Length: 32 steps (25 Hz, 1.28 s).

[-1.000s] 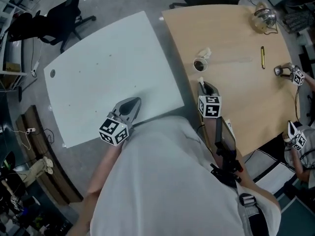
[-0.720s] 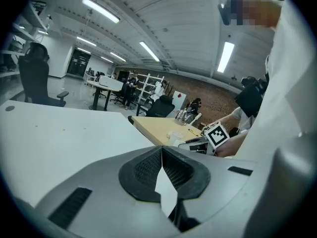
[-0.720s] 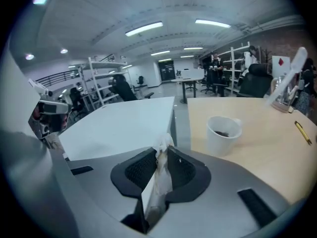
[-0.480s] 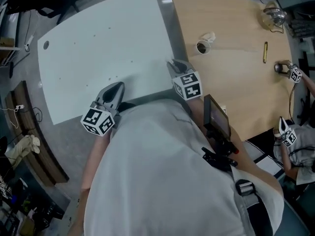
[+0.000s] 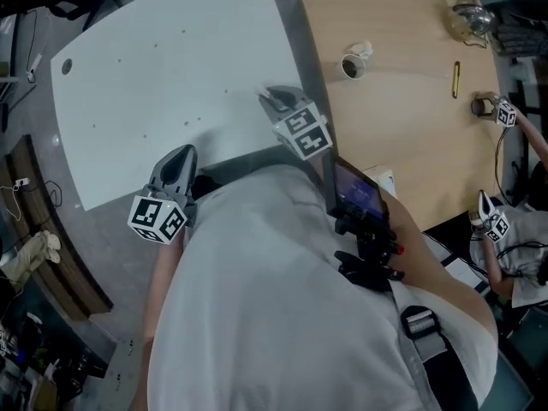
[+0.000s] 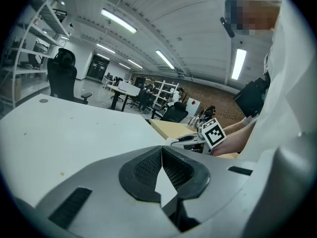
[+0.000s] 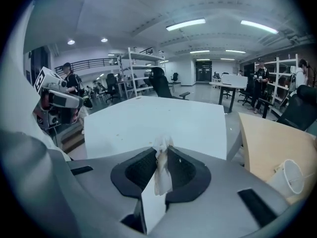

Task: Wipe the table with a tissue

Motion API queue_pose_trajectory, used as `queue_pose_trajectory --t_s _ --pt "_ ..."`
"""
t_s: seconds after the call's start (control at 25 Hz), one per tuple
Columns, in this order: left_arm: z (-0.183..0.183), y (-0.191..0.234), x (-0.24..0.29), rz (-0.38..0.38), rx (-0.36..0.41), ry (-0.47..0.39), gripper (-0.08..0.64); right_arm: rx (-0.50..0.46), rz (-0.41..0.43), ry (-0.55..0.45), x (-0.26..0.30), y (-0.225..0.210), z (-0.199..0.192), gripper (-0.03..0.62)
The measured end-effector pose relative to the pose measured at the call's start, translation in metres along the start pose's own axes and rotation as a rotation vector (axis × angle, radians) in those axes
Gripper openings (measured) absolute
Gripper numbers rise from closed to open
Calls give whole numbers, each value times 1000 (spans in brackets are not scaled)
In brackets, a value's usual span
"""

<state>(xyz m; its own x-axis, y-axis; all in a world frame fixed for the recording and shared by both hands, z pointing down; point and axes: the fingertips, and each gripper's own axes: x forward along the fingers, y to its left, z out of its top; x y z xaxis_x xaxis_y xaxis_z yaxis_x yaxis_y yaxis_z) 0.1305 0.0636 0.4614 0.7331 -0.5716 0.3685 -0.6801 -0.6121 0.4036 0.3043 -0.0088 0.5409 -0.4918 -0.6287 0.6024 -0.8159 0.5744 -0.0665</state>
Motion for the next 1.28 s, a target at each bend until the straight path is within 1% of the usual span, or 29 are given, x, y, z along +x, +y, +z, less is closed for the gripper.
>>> queue_pose_trajectory --t_s 0.12,0.28,0.44,0.6,0.76,0.84,0.96,1.08,1.28 --pt "-10 7 -6 1 -19 11 6 -25 19 27 1 12 1 69" --pt "-13 13 -14 -12 -25 14 6 -62 32 29 8 28 5 69" --pt "-10 26 -25 -32 -10 26 6 -74 15 52 29 33 4 67" --pt "-4 43 -38 -26 -22 6 6 -65 -17 100 49 22 2 67" --pt "-3 56 -54 -15 -18 4 6 -50 -60 110 68 10 11 66" --pt "-3 63 -60 -5 -28 -3 6 -50 -75 122 74 6 14 66" --pt "-5 71 -70 4 -42 -10 6 -48 -77 161 82 5 8 66" --pt "-5 78 -77 3 -39 -9 6 -9 -65 198 86 7 -4 64" --pt "-6 90 -89 0 -43 -6 6 35 -78 204 89 7 -8 61"
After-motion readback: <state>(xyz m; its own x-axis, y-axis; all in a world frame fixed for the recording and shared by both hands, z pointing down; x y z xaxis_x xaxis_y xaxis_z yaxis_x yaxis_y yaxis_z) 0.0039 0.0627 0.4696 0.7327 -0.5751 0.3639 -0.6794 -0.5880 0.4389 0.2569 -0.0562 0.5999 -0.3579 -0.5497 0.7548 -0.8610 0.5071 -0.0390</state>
